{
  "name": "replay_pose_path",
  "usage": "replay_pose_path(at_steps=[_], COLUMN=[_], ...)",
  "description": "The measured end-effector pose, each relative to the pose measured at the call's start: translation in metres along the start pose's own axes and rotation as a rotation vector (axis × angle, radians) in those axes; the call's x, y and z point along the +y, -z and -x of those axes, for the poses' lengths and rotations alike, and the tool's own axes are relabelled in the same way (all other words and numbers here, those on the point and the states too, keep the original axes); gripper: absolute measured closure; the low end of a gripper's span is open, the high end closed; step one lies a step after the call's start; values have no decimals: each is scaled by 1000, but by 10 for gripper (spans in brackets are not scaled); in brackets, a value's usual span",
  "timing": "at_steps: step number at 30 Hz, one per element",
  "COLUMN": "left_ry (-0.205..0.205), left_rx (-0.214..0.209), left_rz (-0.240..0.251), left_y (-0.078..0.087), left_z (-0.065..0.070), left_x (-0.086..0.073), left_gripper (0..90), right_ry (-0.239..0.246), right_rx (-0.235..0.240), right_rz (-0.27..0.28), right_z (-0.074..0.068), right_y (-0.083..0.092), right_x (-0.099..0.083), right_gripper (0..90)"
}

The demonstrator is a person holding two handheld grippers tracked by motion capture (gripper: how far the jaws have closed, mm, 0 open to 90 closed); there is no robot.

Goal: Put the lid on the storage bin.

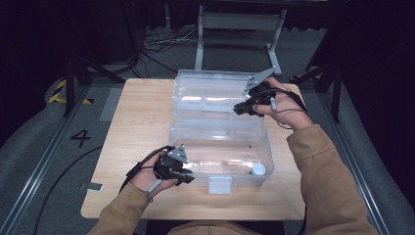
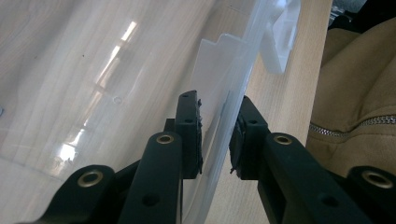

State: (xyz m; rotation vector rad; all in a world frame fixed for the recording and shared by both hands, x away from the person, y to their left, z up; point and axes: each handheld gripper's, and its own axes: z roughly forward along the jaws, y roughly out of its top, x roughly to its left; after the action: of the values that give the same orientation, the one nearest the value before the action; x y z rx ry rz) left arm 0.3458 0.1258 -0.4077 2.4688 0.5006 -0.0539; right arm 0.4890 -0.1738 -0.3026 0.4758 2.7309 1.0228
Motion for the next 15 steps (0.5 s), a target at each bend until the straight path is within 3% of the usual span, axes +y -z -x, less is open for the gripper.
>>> replay_pose_path(at_steps=[15], left_ry=[7], left_rx=[-10], left_rz=[-2], left_y=[0], left_z=[0], left_x=[0], left_gripper=[758], right_ry=[38], right_rx=[-6], right_rz=[5], right_z=[-12], right_y=[8], right_x=[-1], right_gripper=[840])
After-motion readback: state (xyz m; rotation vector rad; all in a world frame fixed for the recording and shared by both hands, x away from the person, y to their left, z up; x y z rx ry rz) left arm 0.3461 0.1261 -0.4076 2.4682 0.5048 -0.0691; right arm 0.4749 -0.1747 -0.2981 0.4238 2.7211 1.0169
